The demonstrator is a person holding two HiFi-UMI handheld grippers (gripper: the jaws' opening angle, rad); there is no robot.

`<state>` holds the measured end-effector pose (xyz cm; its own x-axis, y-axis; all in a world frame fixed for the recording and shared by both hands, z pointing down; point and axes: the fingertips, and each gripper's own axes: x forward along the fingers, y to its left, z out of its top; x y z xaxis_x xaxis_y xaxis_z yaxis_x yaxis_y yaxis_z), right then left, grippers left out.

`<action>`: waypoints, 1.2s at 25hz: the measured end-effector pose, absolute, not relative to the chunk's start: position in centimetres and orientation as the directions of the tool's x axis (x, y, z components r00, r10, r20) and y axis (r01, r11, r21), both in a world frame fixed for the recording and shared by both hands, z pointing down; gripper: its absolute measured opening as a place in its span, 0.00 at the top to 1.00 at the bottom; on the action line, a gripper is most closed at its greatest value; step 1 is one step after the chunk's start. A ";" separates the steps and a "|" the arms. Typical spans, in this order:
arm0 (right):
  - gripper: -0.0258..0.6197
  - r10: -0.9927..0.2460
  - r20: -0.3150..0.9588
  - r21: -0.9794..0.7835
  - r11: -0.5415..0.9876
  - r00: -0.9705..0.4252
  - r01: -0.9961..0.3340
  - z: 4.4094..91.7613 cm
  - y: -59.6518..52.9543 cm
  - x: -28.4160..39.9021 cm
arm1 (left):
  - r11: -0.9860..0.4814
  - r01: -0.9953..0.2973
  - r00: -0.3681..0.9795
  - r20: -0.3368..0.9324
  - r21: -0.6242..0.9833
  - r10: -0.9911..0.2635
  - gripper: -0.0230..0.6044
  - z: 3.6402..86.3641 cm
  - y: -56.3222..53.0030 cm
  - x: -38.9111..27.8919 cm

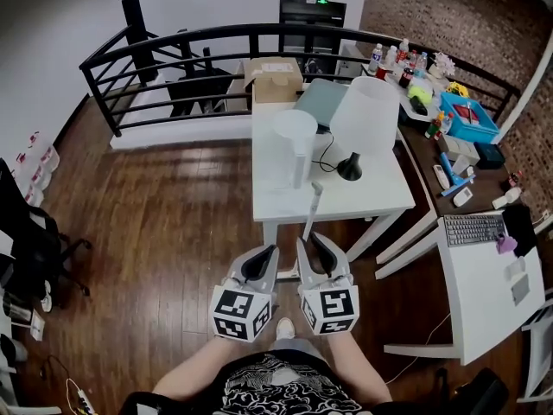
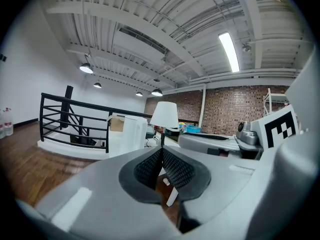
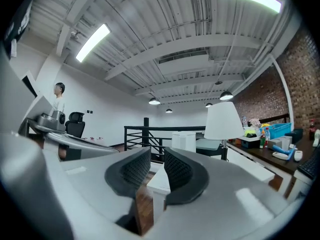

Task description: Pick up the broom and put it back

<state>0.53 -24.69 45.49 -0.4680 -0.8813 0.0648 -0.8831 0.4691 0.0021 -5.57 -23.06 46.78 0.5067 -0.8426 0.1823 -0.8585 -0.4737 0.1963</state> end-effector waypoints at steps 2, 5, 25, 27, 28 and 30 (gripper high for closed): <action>0.88 -0.881 0.062 0.004 0.470 -0.468 -0.883 45.2 -23.1 0.2 | -0.474 -0.857 0.507 0.173 0.200 -0.844 0.96 46.5 -21.9 -5.8; 0.92 -0.882 0.066 0.007 0.468 -0.466 -0.884 45.1 -20.8 0.1 | -0.480 -0.854 0.511 0.156 0.198 -0.845 0.96 45.9 -20.2 -5.7; 0.96 -0.861 0.071 -0.006 0.505 -0.504 -0.863 44.4 -12.2 -1.1 | -0.468 -0.860 0.494 0.107 0.202 -0.863 0.96 45.2 -12.2 -6.1; 0.96 -0.861 0.073 -0.008 0.504 -0.503 -0.864 44.6 -11.8 -1.1 | -0.468 -0.859 0.496 0.110 0.206 -0.862 0.96 45.4 -11.8 -6.1; 0.96 -0.862 0.074 -0.011 0.502 -0.501 -0.865 44.6 -11.7 -1.2 | -0.469 -0.858 0.497 0.111 0.208 -0.861 0.96 45.4 -11.7 -6.1; 0.96 -0.864 0.079 -0.012 0.498 -0.498 -0.867 44.6 -11.5 -1.2 | -0.472 -0.856 0.500 0.111 0.211 -0.859 0.96 45.4 -11.5 -6.1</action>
<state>-1.16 -11.46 44.63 -0.4976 -0.8638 0.0789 -0.8669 0.4983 -0.0118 -6.11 -11.47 45.38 0.5002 -0.8587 0.1112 -0.8563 -0.4715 0.2105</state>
